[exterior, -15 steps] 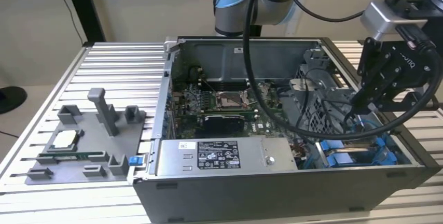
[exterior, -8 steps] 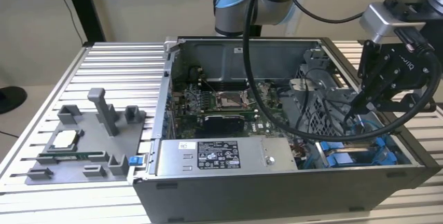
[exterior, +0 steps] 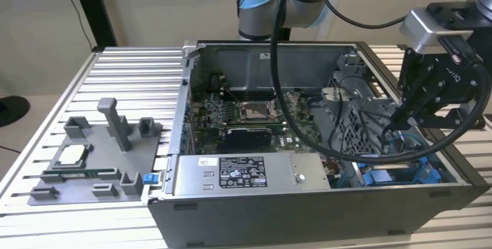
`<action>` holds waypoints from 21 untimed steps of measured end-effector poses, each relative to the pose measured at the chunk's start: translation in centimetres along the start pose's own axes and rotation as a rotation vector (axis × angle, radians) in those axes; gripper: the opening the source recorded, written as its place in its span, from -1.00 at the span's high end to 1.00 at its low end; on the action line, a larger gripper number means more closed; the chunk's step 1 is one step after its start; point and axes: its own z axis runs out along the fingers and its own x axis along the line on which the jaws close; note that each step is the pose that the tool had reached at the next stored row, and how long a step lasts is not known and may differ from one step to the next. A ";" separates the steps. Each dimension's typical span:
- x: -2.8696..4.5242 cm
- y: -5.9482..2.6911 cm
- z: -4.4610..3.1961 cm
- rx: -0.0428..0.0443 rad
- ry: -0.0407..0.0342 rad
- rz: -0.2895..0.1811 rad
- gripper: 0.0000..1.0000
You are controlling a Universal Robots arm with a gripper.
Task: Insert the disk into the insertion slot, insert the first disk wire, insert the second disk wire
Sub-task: 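Insert the first disk wire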
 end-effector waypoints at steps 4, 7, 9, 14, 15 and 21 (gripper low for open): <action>0.86 -0.20 0.09 -0.0006 0.0004 -0.003 1.00; 1.56 -0.34 0.12 -0.0009 0.0004 -0.005 1.00; 2.05 -0.43 0.13 -0.0011 0.0005 -0.006 1.00; 3.41 -0.61 0.13 -0.0015 0.0006 -0.009 1.00; 3.67 -0.63 0.12 -0.0016 0.0006 -0.009 1.00; 4.49 -0.66 0.11 -0.0017 0.0007 -0.010 1.00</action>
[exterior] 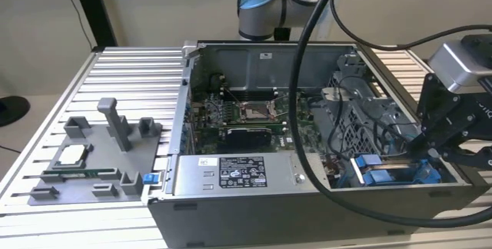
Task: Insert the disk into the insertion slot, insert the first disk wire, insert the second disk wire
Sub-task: 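Insert the first disk wire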
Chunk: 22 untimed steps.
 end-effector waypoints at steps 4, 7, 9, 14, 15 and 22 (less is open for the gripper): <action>0.01 0.00 0.03 -0.0001 0.0004 0.000 1.00; 0.07 -0.09 0.37 -0.0007 0.0094 -0.004 1.00; -0.01 -0.28 0.56 0.0030 0.0139 -0.009 1.00; -1.27 -1.02 1.04 0.0172 0.0225 -0.011 1.00; -1.58 -1.17 1.14 0.0195 0.0243 -0.012 1.00; -2.42 -1.28 2.11 0.0238 0.0487 -0.028 1.00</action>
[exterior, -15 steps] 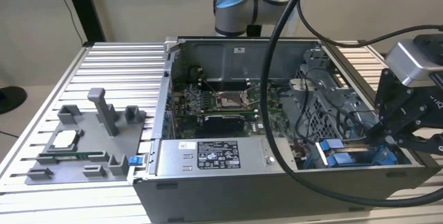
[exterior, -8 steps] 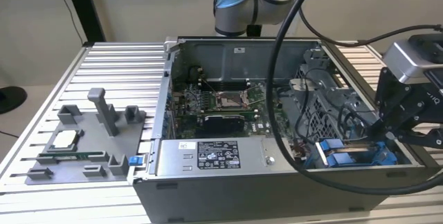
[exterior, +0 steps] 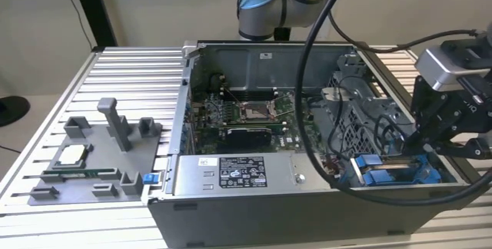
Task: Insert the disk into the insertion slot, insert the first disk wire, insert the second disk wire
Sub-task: 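Insert the first disk wire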
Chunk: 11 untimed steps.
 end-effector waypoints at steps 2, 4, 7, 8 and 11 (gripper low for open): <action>-0.04 -0.01 0.25 0.0069 0.0005 -0.005 1.00; -0.05 -0.04 0.42 0.0122 0.0007 -0.006 1.00; -0.18 -0.10 0.62 0.0155 0.0010 -0.005 1.00; -0.27 -0.12 0.70 0.0163 0.0009 -0.004 1.00; -0.49 -0.21 0.94 0.0176 0.0008 -0.001 1.00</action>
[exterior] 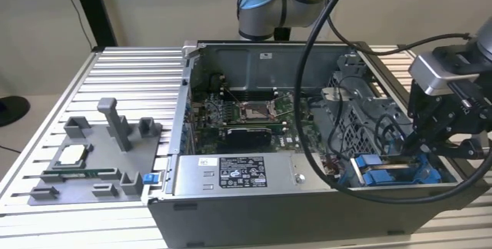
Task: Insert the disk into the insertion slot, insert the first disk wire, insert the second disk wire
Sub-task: 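Insert the first disk wire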
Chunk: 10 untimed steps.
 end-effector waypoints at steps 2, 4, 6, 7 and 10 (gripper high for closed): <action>-0.02 -0.01 0.14 0.0011 0.0001 0.010 1.00; -0.03 -0.02 0.21 0.0021 0.0003 0.018 1.00; -0.02 -0.02 0.28 0.0026 0.0003 0.022 1.00; -0.03 -0.02 0.31 0.0028 0.0003 0.023 1.00; -0.04 -0.02 0.35 0.0029 0.0001 0.024 1.00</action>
